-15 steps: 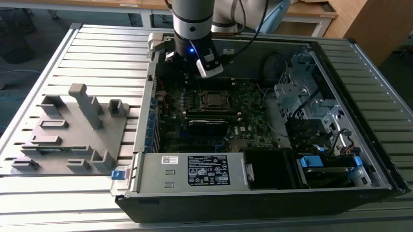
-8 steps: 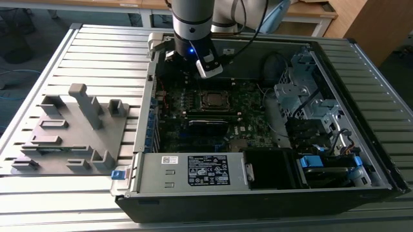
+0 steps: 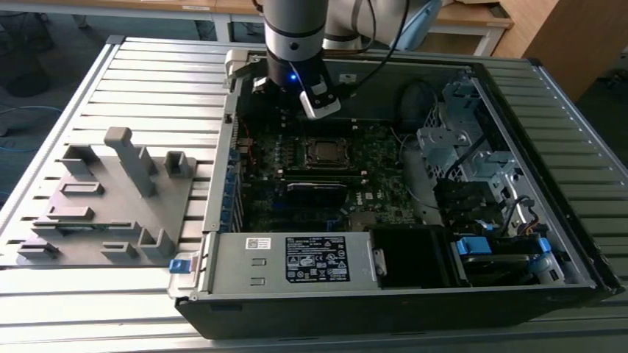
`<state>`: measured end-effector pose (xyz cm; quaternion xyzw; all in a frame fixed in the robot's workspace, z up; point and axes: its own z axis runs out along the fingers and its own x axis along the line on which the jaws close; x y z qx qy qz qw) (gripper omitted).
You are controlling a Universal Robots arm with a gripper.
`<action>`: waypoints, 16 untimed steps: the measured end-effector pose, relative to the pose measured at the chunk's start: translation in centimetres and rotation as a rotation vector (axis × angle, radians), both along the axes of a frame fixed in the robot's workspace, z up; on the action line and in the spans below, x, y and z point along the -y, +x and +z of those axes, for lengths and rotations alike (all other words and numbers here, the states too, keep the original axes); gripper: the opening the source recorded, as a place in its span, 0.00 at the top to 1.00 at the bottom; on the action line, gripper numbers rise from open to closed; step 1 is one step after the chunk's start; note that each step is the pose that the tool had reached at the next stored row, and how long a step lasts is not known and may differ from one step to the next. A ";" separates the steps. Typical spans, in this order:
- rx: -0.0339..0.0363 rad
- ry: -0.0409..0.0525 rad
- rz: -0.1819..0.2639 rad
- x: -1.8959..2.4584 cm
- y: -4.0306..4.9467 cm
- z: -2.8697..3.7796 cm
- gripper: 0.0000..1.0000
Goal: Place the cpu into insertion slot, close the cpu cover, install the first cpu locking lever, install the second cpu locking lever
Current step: 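Install the first cpu locking lever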
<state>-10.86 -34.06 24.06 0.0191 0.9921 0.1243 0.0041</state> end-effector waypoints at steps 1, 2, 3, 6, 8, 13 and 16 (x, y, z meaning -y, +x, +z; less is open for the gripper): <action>0.0000 0.0000 0.000 0.00 0.17 0.00 0.90; 0.0000 0.0000 0.000 0.00 0.35 0.00 0.90; -0.0001 -0.0001 0.000 0.00 0.52 0.00 0.90; 0.0000 0.0000 0.000 0.00 1.14 0.00 0.90; 0.0000 0.0000 0.000 0.00 1.56 -0.01 0.90; 0.0000 0.0000 0.000 0.00 2.50 -0.02 0.90; 0.0000 -0.0001 0.000 0.00 2.93 -0.03 0.90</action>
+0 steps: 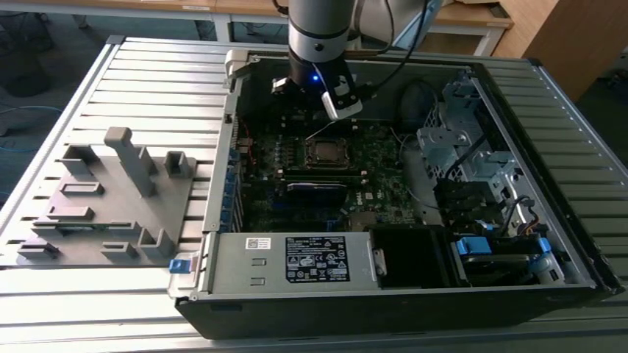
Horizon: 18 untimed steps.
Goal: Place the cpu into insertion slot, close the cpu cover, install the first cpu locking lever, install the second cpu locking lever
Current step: 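Install the first cpu locking lever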
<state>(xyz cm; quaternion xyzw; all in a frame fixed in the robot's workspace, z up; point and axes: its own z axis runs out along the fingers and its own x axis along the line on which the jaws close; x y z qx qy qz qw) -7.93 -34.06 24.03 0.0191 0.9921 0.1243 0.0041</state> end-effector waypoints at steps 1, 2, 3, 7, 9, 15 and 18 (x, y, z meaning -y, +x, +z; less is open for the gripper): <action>-0.0001 0.0000 0.000 0.00 0.06 0.00 0.90; 0.0000 0.0000 0.000 0.00 0.07 0.00 0.90; 0.0001 0.0001 0.000 0.00 0.07 0.00 0.90; 0.0002 0.0003 0.000 -0.01 0.09 -0.11 0.90; 0.0000 0.0001 0.000 0.00 0.09 -0.36 0.90; 0.0001 0.0001 0.000 0.00 0.17 -1.08 0.90; 0.0000 0.0000 0.000 0.00 0.48 -1.19 0.90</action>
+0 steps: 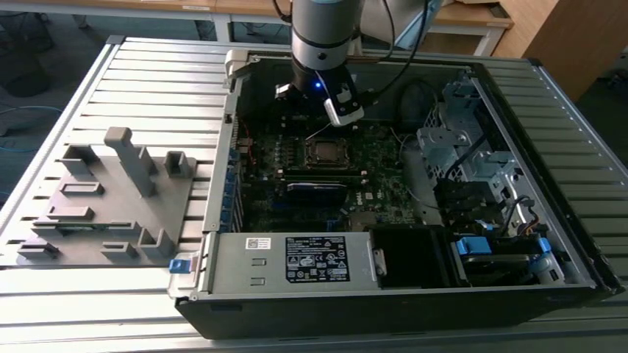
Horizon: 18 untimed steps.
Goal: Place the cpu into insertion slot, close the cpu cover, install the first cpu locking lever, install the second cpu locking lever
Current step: 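Install the first cpu locking lever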
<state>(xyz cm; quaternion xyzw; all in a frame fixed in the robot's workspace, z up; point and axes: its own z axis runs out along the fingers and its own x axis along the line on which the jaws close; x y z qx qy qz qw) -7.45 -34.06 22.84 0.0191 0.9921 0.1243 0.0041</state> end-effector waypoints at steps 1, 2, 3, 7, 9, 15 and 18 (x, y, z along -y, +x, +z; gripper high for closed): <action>0.0001 0.0002 0.000 0.00 0.15 -0.04 0.90; 0.0001 0.0002 0.000 0.00 0.29 -0.08 0.90; 0.0001 0.0003 0.000 0.00 0.40 -0.11 0.90; 0.0001 0.0002 0.000 -0.01 0.84 -0.20 0.90; 0.0000 0.0001 0.000 -0.01 1.03 -0.24 0.90; 0.0000 0.0002 0.000 -0.03 1.71 -0.36 0.90; 0.0001 0.0000 0.000 -0.07 1.72 -0.38 0.90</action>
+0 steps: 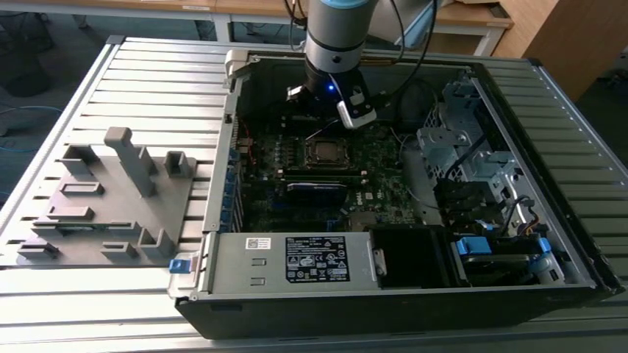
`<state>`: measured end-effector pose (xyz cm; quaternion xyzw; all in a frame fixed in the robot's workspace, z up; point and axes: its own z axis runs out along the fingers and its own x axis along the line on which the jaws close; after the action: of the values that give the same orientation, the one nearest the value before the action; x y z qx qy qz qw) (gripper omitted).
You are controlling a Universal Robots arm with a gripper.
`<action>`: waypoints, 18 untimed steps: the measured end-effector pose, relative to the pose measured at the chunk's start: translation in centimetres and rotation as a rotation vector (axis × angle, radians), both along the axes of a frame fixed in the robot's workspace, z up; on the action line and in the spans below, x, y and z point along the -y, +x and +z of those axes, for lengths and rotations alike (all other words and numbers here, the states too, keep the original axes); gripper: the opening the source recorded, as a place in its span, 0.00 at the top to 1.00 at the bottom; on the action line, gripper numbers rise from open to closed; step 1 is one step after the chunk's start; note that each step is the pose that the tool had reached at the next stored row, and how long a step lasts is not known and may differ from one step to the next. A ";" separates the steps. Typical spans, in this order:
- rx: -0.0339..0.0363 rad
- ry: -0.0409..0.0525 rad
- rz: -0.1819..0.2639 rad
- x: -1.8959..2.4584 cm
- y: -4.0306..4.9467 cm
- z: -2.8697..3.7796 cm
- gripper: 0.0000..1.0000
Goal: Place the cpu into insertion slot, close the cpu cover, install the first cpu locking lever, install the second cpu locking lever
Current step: 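Install the first cpu locking lever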
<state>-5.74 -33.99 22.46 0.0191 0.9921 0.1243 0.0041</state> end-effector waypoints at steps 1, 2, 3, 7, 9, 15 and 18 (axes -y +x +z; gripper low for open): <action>0.0000 0.0000 0.000 -0.05 0.00 -0.01 0.90; 0.0000 0.0001 0.000 -0.12 0.00 -0.04 0.90; 0.0000 0.0001 0.000 -0.17 0.00 -0.06 0.90; 0.0000 0.0002 0.000 -0.37 0.13 -0.19 0.90; 0.0000 0.0001 0.000 -0.46 0.30 -0.25 0.90; -0.0001 0.0000 0.000 -0.52 0.44 -0.30 0.90; 0.0008 0.0006 0.000 -0.53 0.45 -0.42 0.90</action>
<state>-5.29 -33.46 22.04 0.0190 0.9920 0.1246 0.0045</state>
